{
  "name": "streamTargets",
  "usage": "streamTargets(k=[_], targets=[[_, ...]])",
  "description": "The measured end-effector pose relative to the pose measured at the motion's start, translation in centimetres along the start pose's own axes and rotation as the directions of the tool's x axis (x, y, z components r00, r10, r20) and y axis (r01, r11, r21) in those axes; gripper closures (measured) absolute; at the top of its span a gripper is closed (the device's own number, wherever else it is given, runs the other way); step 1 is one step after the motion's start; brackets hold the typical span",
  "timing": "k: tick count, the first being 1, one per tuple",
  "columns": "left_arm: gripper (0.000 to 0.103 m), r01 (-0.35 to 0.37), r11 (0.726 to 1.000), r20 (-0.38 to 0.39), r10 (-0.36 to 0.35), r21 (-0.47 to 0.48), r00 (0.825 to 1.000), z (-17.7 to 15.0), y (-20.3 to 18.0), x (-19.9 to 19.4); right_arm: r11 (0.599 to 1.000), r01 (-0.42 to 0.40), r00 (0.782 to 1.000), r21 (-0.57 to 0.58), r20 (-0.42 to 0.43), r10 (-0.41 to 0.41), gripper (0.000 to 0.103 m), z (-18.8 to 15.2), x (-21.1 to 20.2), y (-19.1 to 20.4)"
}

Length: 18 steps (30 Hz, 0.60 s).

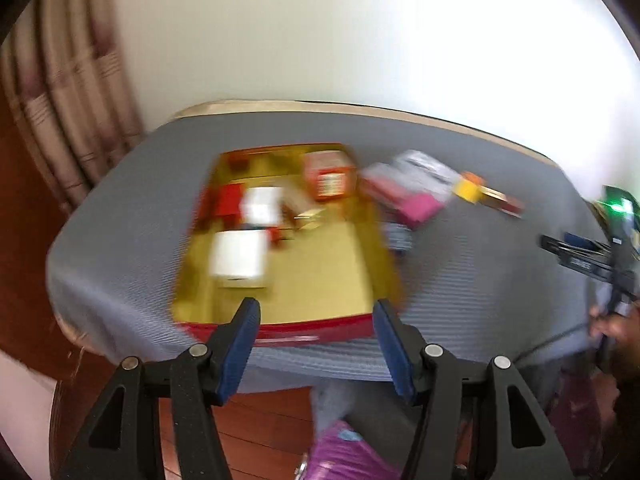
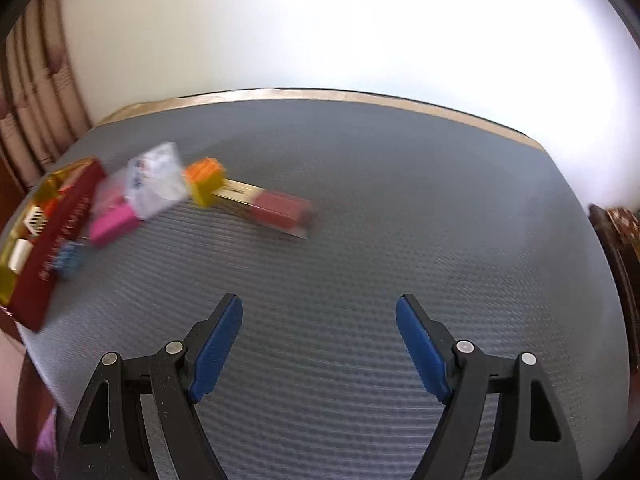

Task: Organize rigid objects
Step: 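Grasp the blue patterned keychain pouch with the right gripper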

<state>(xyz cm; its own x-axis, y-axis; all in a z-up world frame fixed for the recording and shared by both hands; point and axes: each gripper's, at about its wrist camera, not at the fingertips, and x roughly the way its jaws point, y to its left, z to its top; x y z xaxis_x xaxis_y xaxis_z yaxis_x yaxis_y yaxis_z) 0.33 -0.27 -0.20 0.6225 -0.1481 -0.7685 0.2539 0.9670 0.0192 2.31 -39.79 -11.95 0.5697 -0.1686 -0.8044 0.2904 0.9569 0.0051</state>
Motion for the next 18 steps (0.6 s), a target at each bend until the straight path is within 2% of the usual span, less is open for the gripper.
streamTargets(k=[2, 5, 8, 11, 13, 14, 16, 18], targets=[[0.043, 0.066, 0.997, -0.003, -0.066, 0.037, 0.998, 1.1, -2.1, -0.3, 0.999, -0.023, 1.0, 0.034, -0.009, 0.023, 0.025, -0.6, 0.4, -1.4], [0.043, 0.171, 0.983, -0.046, -0.168, 0.066, 0.985, 3.1, -5.8, 0.7, 0.993, -0.094, 0.996, 0.071, 0.008, 0.094, 0.023, -0.4, 0.3, -2.5], [0.043, 0.173, 0.982, -0.103, -0.165, 0.071, 0.981, 4.1, -8.5, 2.7, 0.989, -0.129, 0.992, 0.07, 0.011, 0.128, 0.02, -0.5, 0.5, -3.3], [0.043, 0.228, 0.973, -0.155, -0.22, 0.04, 0.963, 4.0, -10.0, 4.4, 0.982, -0.172, 0.985, 0.074, 0.024, 0.171, 0.02, -0.6, -0.2, -3.8], [0.043, 0.244, 0.969, -0.162, -0.237, 0.025, 0.958, 3.3, -9.8, 4.6, 0.978, -0.201, 0.979, 0.054, 0.032, 0.199, 0.019, -0.7, -1.2, -3.7], [0.043, 0.232, 0.973, -0.149, -0.227, 0.016, 0.962, 2.6, -9.2, 4.4, 0.969, -0.242, 0.97, 0.038, 0.036, 0.241, 0.019, -0.6, -1.7, -2.7], [0.043, 0.188, 0.982, -0.118, -0.185, 0.012, 0.976, 1.2, -8.5, 3.6, 0.933, -0.358, 0.933, -0.035, 0.031, 0.359, 0.019, 0.0, -3.0, 0.9], [0.043, 0.118, 0.993, -0.08, -0.118, -0.004, 0.99, -0.5, -6.9, 2.6, 0.891, -0.436, 0.899, -0.125, -0.024, 0.437, 0.019, 0.8, -3.6, 4.9]])
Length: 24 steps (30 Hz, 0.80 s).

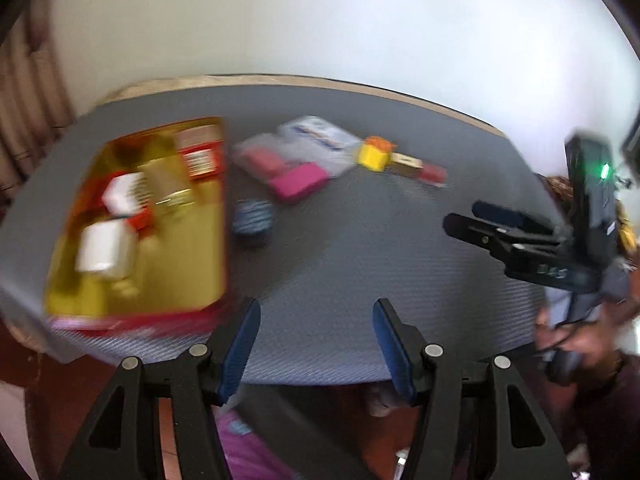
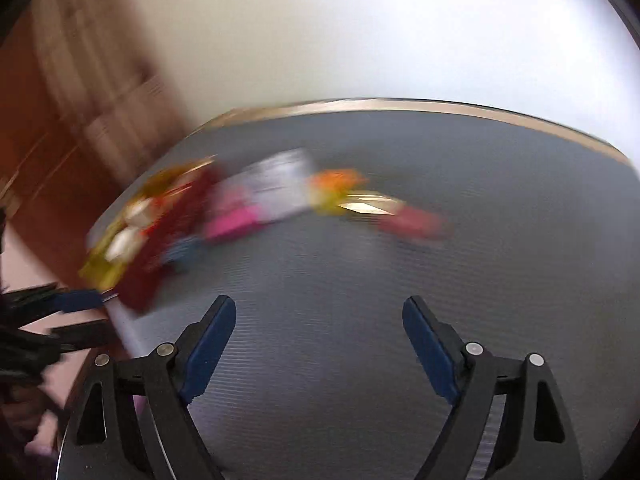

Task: Organize rigid objects
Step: 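Grasp the blue patterned keychain pouch with the right gripper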

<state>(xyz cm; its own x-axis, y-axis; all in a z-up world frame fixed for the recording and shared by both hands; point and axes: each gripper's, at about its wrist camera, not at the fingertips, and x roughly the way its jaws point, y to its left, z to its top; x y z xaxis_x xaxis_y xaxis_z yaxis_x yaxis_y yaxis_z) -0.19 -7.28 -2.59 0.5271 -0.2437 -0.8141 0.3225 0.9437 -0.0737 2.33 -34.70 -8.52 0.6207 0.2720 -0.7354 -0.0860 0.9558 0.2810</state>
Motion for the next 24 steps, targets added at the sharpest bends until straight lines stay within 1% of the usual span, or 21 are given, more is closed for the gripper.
streamTargets(k=[2, 3, 4, 5, 6, 7, 9, 11, 13, 14, 15, 18, 21, 24], targets=[[0.043, -0.048, 0.998, 0.017, 0.049, -0.031, 0.999, -1.2, 1.4, -0.7, 0.994, -0.1, 0.995, -0.033, -0.032, 0.099, 0.02, 1.4, 1.7, 3.9], [0.043, -0.075, 0.996, 0.022, 0.076, -0.05, 0.997, -1.7, 2.3, -1.1, 0.992, -0.12, 0.992, -0.037, -0.046, 0.118, 0.021, 1.8, 2.2, 5.0], [0.043, -0.089, 0.994, 0.026, 0.09, -0.064, 0.996, -1.9, 3.0, -1.3, 0.991, -0.128, 0.99, -0.045, -0.066, 0.125, 0.026, 2.5, 3.5, 6.5], [0.043, -0.096, 0.992, 0.028, 0.099, -0.079, 0.995, -2.0, 3.7, -1.5, 0.992, -0.113, 0.991, -0.055, -0.08, 0.108, 0.031, 3.0, 4.7, 7.7], [0.043, -0.098, 0.991, 0.031, 0.101, -0.095, 0.994, -2.1, 4.4, -1.6, 0.993, -0.103, 0.991, -0.055, -0.092, 0.098, 0.044, 3.5, 6.1, 8.4], [0.043, -0.096, 0.99, 0.035, 0.101, -0.108, 0.994, -2.2, 5.1, -1.9, 0.994, -0.104, 0.989, -0.046, -0.108, 0.098, 0.051, 3.8, 7.0, 9.0], [0.043, -0.089, 0.988, 0.042, 0.095, -0.123, 0.995, -2.3, 6.0, -1.9, 0.994, -0.107, 0.985, -0.008, -0.138, 0.105, 0.051, 4.1, 8.4, 9.6], [0.043, -0.083, 0.989, 0.043, 0.088, -0.121, 0.995, -2.6, 6.6, -2.0, 0.994, -0.103, 0.984, 0.025, -0.141, 0.106, 0.051, 4.3, 9.3, 10.1], [0.043, -0.073, 0.99, 0.037, 0.078, -0.117, 0.996, -2.9, 6.9, -1.7, 0.997, -0.065, 0.989, 0.033, -0.132, 0.069, 0.051, 4.4, 9.3, 10.2], [0.043, -0.061, 0.991, 0.023, 0.064, -0.117, 0.998, -3.0, 7.1, -1.5, 0.999, -0.028, 0.989, 0.026, -0.143, 0.031, 0.05, 4.5, 9.7, 10.4], [0.043, -0.055, 0.991, 0.017, 0.057, -0.12, 0.998, -3.1, 7.2, -1.4, 1.0, -0.013, 0.988, 0.024, -0.154, 0.017, 0.05, 4.6, 10.5, 10.5], [0.043, -0.026, 0.989, 0.002, 0.027, -0.144, 1.0, -3.2, 7.6, -1.3, 0.999, -0.019, 0.983, 0.048, -0.182, 0.028, 0.05, 4.7, 11.7, 10.7], [0.043, -0.007, 0.986, -0.009, 0.005, -0.169, 1.0, -3.0, 8.1, -1.2, 0.999, 0.036, 0.979, 0.017, -0.202, -0.032, 0.051, 4.6, 12.9, 11.6], [0.043, 0.013, 0.982, -0.021, -0.017, -0.188, 1.0, -3.0, 8.4, -1.2, 0.998, 0.05, 0.976, 0.04, -0.215, -0.04, 0.054, 4.6, 13.9, 11.5]])
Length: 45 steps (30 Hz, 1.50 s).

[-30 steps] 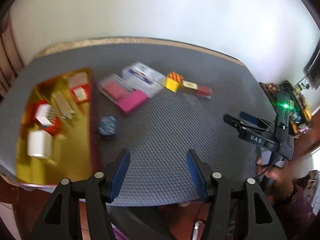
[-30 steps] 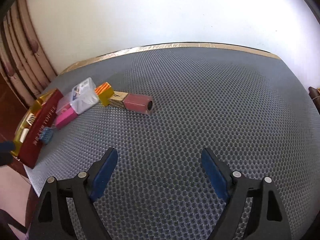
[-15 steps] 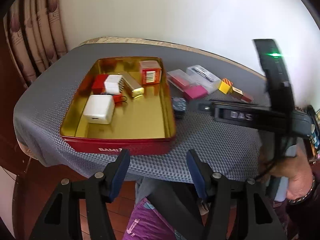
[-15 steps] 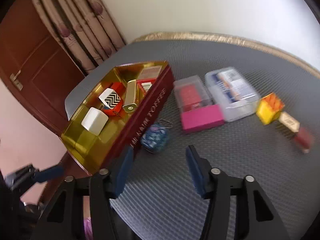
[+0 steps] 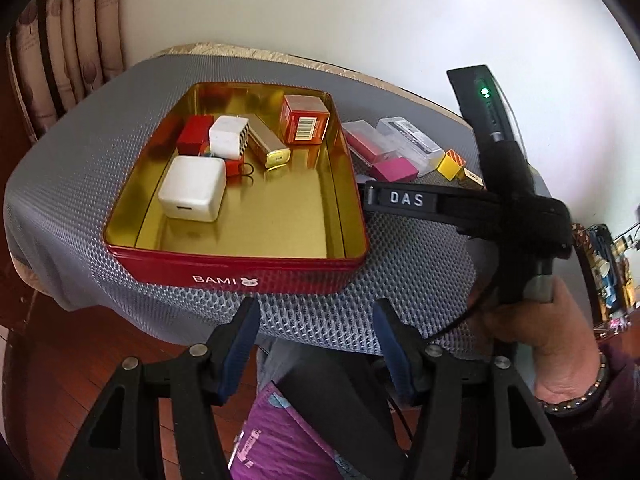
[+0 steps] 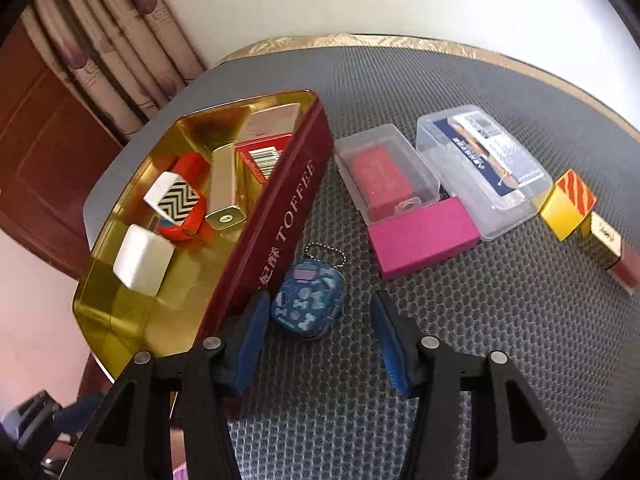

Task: Organize rigid objects
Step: 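Grasp the blue patterned keychain pouch with the right gripper, then grasp the gold lipstick with the left gripper while right holds the blue pouch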

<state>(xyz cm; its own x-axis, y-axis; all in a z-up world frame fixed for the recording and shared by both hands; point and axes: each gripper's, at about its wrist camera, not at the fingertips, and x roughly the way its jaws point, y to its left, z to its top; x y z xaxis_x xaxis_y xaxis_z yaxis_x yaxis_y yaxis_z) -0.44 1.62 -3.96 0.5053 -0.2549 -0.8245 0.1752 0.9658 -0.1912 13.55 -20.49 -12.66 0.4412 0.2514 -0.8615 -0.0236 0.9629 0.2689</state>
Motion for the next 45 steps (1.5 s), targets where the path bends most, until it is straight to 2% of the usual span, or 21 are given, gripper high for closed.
streamTargets(k=[2, 3, 6, 9, 12, 15, 18, 23, 27, 29, 32, 36, 38, 39, 41, 43, 45], targets=[[0.043, 0.002, 1.0, -0.005, -0.002, -0.007, 1.0, 0.0, 0.0, -0.1, 1.0, 0.013, 1.0, -0.005, -0.004, -0.013, 0.057, 0.1, 0.4, 0.0], [0.043, 0.002, 1.0, -0.009, -0.002, -0.01, 1.0, 0.1, 0.1, 0.0, 1.0, 0.019, 1.0, -0.008, -0.005, -0.019, 0.063, 0.2, 0.5, 0.1], [0.043, -0.005, 1.0, -0.025, 0.005, -0.015, 1.0, 0.1, 0.1, 0.3, 1.0, 0.019, 1.0, -0.025, -0.003, -0.02, 0.071, 0.3, 0.8, 0.6], [0.043, -0.012, 1.0, -0.035, 0.011, -0.027, 0.999, 0.1, 0.2, 0.5, 0.999, 0.006, 1.0, -0.037, -0.003, -0.006, 0.071, -0.3, 0.1, 0.3], [0.043, 0.0, 1.0, -0.025, 0.0, -0.019, 1.0, 0.1, 0.0, 0.4, 0.998, 0.03, 0.999, -0.057, 0.028, -0.028, 0.071, -1.6, -2.0, -1.4], [0.043, -0.013, 0.999, -0.022, 0.013, 0.038, 1.0, -0.2, -1.3, 0.4, 0.996, 0.091, 0.994, -0.017, 0.056, -0.09, 0.071, -2.8, -4.8, -5.3], [0.043, -0.023, 0.991, -0.018, 0.025, 0.135, 1.0, -0.6, -3.4, 0.3, 0.983, 0.174, 0.981, 0.053, 0.082, -0.178, 0.071, -4.0, -7.3, -10.4], [0.043, 0.047, 0.974, -0.037, -0.04, 0.223, 0.999, 0.6, -6.8, 0.6, 0.931, 0.336, 0.931, 0.141, 0.102, -0.351, 0.071, -6.6, -10.4, -18.6], [0.043, 0.102, 0.946, -0.086, -0.08, 0.308, 0.993, 2.9, -10.9, 2.2, 0.911, 0.351, 0.919, 0.218, 0.105, -0.379, 0.071, -8.2, -11.9, -22.9], [0.043, 0.152, 0.937, -0.13, -0.116, 0.315, 0.985, 4.3, -12.9, 3.3, 0.904, 0.349, 0.917, 0.246, 0.11, -0.384, 0.071, -8.9, -12.5, -24.7], [0.043, 0.254, 0.943, -0.217, -0.207, 0.216, 0.954, 7.1, -16.0, 5.9, 0.903, 0.328, 0.919, 0.277, 0.126, -0.373, 0.071, -9.7, -12.7, -26.2], [0.043, 0.308, 0.95, -0.292, -0.284, 0.041, 0.913, 10.1, -19.5, 9.8, 0.912, 0.268, 0.931, 0.31, 0.159, -0.327, 0.071, -10.2, -13.1, -27.1], [0.043, 0.301, 0.952, -0.293, -0.306, -0.061, 0.906, 11.5, -21.0, 11.9, 0.917, 0.235, 0.938, 0.323, 0.173, -0.301, 0.071, -10.5, -13.1, -27.6], [0.043, 0.29, 0.953, -0.29, -0.303, -0.088, 0.908, 12.2, -21.5, 12.7, 0.919, 0.222, 0.94, 0.326, 0.18, -0.291, 0.071, -11.1, -13.6, -28.5], [0.043, 0.229, 0.96, -0.31, -0.269, -0.162, 0.912, 13.5, -22.4, 14.8, 0.922, 0.192, 0.944, 0.335, 0.194, -0.267, 0.071, -11.6, -13.8, -28.9], [0.043, 0.198, 0.949, -0.326, -0.274, -0.246, 0.905, 14.1, -22.4, 16.4, 0.927, 0.162, 0.949, 0.338, 0.205, -0.241, 0.071, -12.0, -14.1, -29.5], [0.043, 0.15, 0.926, -0.333, -0.271, -0.348, 0.903, 14.5, -21.9, 17.9, 0.93, 0.141, 0.951, 0.339, 0.215, -0.223, 0.071, -12.6, -14.7, -29.4]])
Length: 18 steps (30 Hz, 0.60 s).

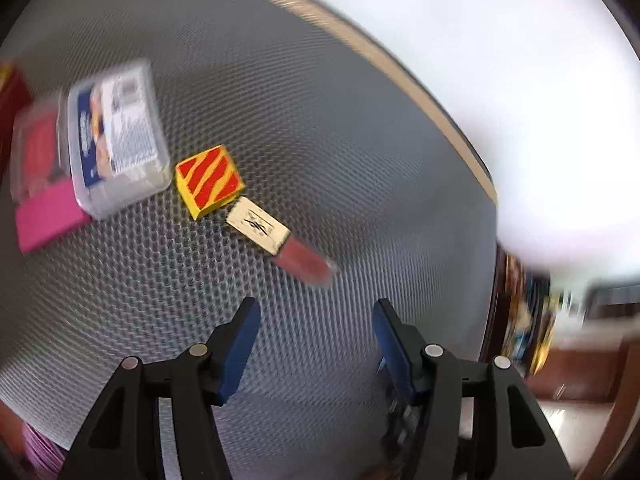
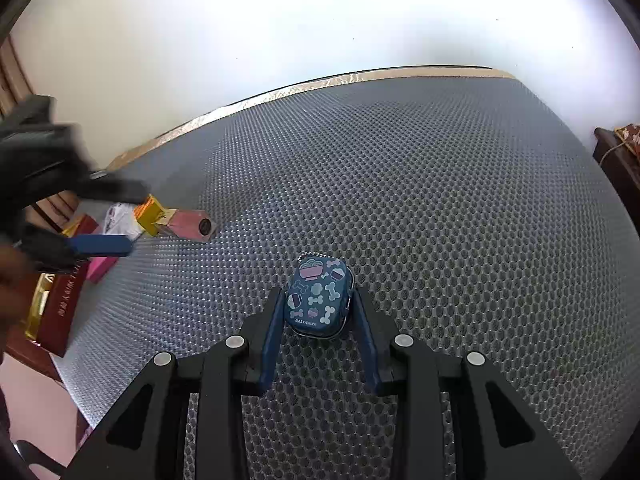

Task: Organize rigid objects
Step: 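Grasp the gold lipstick with the left gripper while right holds the blue pouch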

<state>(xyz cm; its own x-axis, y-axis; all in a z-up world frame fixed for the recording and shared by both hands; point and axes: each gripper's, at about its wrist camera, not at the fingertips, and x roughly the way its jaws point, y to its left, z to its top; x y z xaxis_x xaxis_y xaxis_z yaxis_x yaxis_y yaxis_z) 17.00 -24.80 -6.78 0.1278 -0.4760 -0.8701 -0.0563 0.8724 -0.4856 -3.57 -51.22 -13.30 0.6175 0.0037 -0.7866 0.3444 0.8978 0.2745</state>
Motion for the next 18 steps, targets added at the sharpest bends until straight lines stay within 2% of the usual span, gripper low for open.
streamTargets(k=[2, 7, 12, 18], targets=[[0.043, -0.008, 0.996, 0.011, 0.009, -0.092, 1.0, 0.7, 0.3, 0.8, 1.0, -0.025, 1.0, 0.0, -0.002, 0.025, 0.071, -0.1, -0.2, -0.2], [0.043, -0.063, 0.982, 0.047, 0.073, -0.18, 0.996, 2.4, -0.2, 2.1, 0.996, -0.085, 0.996, 0.014, -0.01, 0.085, 0.071, 0.2, -0.7, -0.7], [0.043, -0.081, 0.962, -0.009, 0.081, -0.259, 0.997, 4.2, 0.2, 4.6, 0.988, -0.141, 0.99, 0.059, -0.01, 0.142, 0.071, 0.3, -1.6, -2.4], [0.045, -0.108, 0.961, 0.012, 0.115, -0.256, 0.993, 5.2, -0.7, 5.7, 0.987, -0.15, 0.988, 0.062, -0.017, 0.151, 0.072, 0.7, -2.2, -2.7]])
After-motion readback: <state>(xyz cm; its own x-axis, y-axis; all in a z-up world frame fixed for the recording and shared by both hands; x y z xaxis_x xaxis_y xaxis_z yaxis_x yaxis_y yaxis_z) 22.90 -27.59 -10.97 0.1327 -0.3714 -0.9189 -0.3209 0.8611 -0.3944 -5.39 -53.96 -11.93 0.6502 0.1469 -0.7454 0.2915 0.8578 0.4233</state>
